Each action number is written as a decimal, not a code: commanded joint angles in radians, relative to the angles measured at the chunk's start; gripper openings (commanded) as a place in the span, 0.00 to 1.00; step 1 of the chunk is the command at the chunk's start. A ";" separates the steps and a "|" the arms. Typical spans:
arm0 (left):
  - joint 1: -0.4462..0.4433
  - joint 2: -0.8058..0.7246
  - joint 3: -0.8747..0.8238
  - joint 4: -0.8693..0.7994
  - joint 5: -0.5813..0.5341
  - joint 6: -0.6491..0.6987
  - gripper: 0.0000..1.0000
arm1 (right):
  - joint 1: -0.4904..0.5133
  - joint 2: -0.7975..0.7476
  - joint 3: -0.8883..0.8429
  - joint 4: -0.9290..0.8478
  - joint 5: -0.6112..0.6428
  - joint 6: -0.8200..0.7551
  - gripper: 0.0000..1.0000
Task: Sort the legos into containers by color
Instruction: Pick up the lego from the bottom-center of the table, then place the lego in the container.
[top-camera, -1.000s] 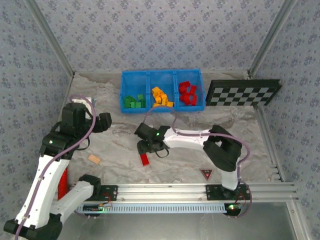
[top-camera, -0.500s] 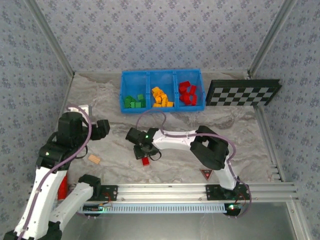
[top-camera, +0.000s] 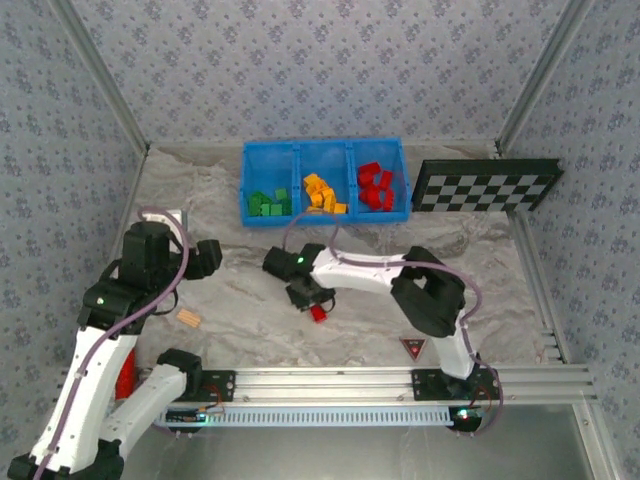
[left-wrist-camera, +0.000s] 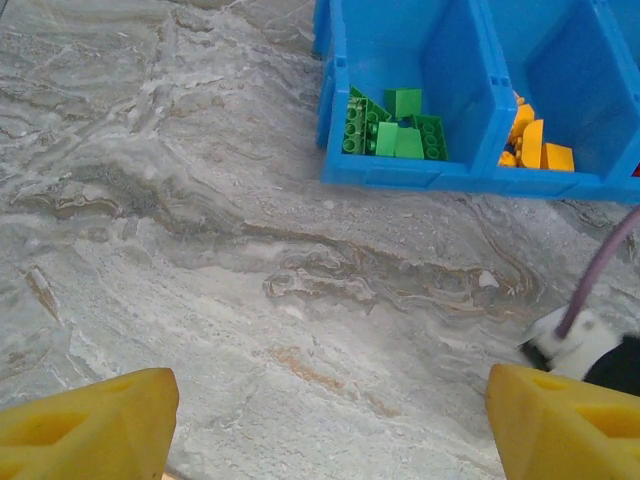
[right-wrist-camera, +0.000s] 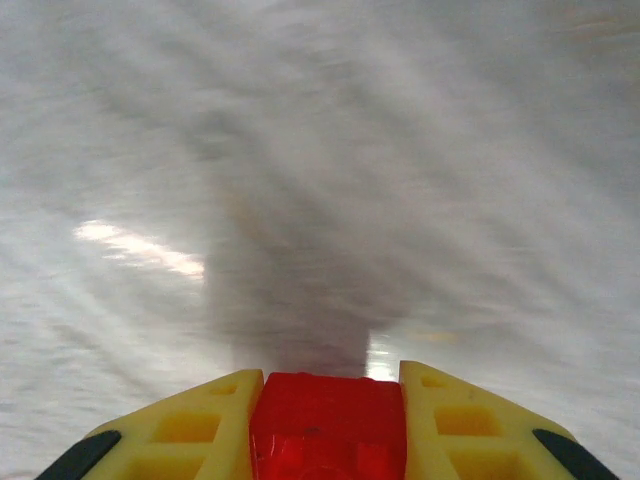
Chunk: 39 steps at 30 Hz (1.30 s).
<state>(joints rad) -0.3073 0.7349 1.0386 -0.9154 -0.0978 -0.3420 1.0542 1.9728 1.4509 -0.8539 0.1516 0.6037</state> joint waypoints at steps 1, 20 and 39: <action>0.008 0.018 -0.005 0.034 -0.011 -0.014 0.81 | -0.117 -0.116 -0.013 -0.073 0.148 -0.151 0.27; 0.008 0.211 0.006 0.108 -0.075 -0.005 0.81 | -0.702 0.111 0.377 0.311 0.183 -0.556 0.28; 0.010 0.342 -0.056 0.199 -0.042 -0.024 0.81 | -0.742 0.316 0.516 0.304 0.170 -0.557 0.36</action>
<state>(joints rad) -0.3027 1.0740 0.9920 -0.7460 -0.1524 -0.3531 0.3065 2.2730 1.9663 -0.5343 0.3099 0.0582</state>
